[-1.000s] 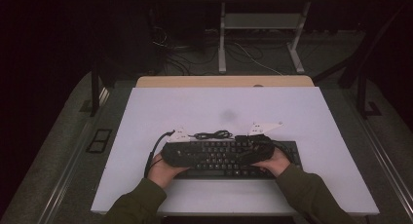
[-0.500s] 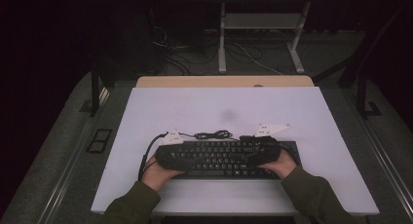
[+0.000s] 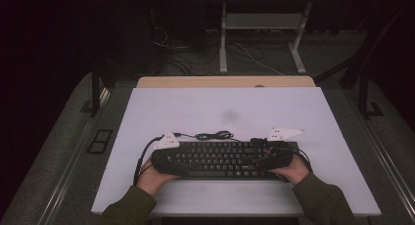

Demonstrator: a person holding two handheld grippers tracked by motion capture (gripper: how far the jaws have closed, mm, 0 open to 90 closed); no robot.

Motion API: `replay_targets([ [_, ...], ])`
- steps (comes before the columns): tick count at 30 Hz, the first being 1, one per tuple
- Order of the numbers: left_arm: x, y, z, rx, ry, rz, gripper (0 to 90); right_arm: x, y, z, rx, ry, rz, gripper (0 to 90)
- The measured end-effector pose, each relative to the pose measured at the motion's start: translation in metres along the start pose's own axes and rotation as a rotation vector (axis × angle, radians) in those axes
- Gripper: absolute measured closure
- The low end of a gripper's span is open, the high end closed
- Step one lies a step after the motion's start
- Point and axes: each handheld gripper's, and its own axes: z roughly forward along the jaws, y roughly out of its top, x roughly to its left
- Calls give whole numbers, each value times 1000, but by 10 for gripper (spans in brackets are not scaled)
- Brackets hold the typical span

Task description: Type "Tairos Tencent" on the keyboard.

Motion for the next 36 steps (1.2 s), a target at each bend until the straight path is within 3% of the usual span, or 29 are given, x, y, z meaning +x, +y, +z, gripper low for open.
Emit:
replay_targets([
  [9, -2, -2, -7, -9, 4, -12, 152, -2, -7, -13, -11, -14, 13, 166],
  [15, -2, -8, -15, -15, 30, -9, 123, -3, -12, -22, -15, -26, 15, 166],
  [29, -4, -20, -29, 0, 80, -13, 8, -2, -28, -41, 2, -52, 8, 166],
  [36, -3, -21, -30, 0, 87, -22, 0, -1, -40, -53, 20, -56, 11, 166],
])
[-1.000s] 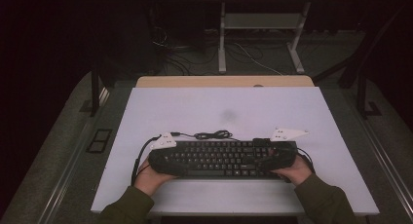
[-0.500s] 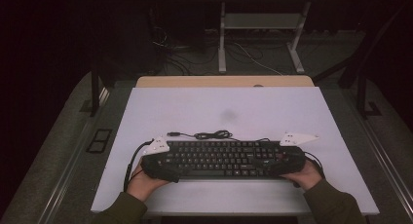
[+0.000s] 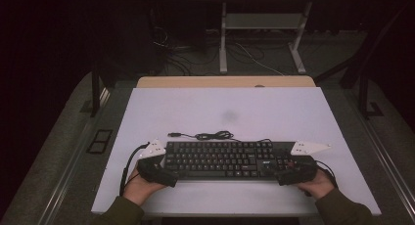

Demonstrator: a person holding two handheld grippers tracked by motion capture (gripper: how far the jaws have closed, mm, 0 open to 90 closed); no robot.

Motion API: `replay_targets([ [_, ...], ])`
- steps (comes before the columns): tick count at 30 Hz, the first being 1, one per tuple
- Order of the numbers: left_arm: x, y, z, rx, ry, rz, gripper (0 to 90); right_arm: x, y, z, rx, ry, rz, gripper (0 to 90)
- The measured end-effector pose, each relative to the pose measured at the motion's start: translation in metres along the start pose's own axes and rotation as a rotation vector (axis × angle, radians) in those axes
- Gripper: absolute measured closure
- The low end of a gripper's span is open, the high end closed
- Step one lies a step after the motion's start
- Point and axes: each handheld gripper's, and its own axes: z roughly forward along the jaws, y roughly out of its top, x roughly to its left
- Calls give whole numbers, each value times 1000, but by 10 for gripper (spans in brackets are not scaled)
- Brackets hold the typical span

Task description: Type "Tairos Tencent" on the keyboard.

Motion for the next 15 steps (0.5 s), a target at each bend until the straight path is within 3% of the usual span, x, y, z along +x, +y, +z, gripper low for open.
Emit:
replay_targets([
  [15, -1, -1, 2, 1, -13, 24, 0, -6, -18, -19, 3, -25, 24, 166],
])
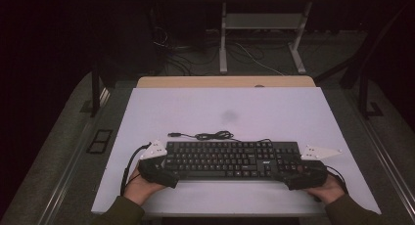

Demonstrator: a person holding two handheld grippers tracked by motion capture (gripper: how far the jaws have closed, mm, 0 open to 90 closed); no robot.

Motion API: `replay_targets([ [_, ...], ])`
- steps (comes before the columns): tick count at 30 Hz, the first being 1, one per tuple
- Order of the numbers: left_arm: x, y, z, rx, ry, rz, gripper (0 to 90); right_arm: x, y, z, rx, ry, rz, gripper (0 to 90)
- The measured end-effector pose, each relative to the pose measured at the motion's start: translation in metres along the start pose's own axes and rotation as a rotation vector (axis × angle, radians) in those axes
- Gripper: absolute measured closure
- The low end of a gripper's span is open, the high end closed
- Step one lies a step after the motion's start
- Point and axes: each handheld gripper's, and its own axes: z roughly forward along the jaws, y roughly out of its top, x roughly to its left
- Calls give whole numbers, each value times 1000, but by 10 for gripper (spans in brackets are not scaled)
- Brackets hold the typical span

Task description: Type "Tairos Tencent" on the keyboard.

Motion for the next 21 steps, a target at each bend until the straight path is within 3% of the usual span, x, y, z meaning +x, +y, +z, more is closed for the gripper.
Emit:
replay_targets([
  [21, 0, 0, 1, 9, -1, 5, 0, -1, 1, -2, -10, -4, -11, 166],
])
